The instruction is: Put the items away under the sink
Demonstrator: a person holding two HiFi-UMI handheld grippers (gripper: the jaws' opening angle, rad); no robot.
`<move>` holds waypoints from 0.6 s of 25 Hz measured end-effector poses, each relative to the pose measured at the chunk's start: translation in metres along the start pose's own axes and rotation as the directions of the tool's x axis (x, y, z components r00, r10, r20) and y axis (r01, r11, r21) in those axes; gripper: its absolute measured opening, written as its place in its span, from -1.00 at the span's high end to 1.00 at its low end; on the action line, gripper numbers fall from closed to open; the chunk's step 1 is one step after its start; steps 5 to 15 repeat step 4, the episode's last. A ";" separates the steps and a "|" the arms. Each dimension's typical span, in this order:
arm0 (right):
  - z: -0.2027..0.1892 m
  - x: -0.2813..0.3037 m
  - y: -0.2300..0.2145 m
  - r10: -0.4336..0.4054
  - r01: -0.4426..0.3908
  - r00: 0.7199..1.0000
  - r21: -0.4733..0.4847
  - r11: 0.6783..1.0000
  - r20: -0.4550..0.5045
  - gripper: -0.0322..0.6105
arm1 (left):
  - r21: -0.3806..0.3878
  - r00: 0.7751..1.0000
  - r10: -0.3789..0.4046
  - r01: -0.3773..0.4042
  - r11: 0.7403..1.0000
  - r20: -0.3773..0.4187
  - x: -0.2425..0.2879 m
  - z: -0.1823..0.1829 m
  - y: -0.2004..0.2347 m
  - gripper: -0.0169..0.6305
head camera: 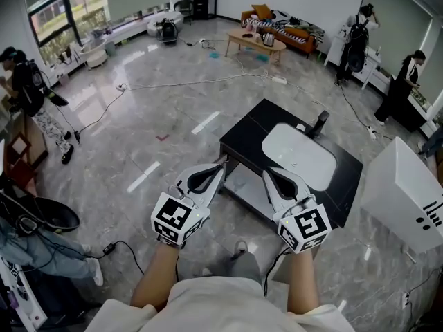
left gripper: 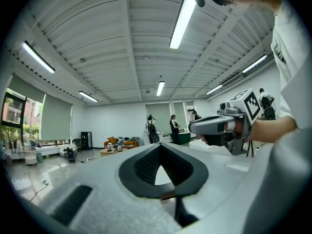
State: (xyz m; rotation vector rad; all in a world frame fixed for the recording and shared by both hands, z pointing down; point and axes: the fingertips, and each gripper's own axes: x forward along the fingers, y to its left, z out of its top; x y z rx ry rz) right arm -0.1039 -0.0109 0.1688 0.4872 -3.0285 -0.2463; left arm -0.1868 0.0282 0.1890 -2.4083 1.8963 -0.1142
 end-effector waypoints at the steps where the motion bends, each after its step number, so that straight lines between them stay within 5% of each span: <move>1: -0.001 0.000 -0.001 -0.001 0.001 1.000 0.007 1.000 0.001 0.89 | 0.003 1.000 -0.003 0.003 1.000 -0.004 0.001 -0.001 -0.001 0.93; 15: -0.002 0.002 -0.002 -0.004 0.004 1.000 0.021 1.000 0.002 0.89 | 0.013 1.000 -0.013 0.013 1.000 -0.014 0.003 -0.003 -0.001 0.93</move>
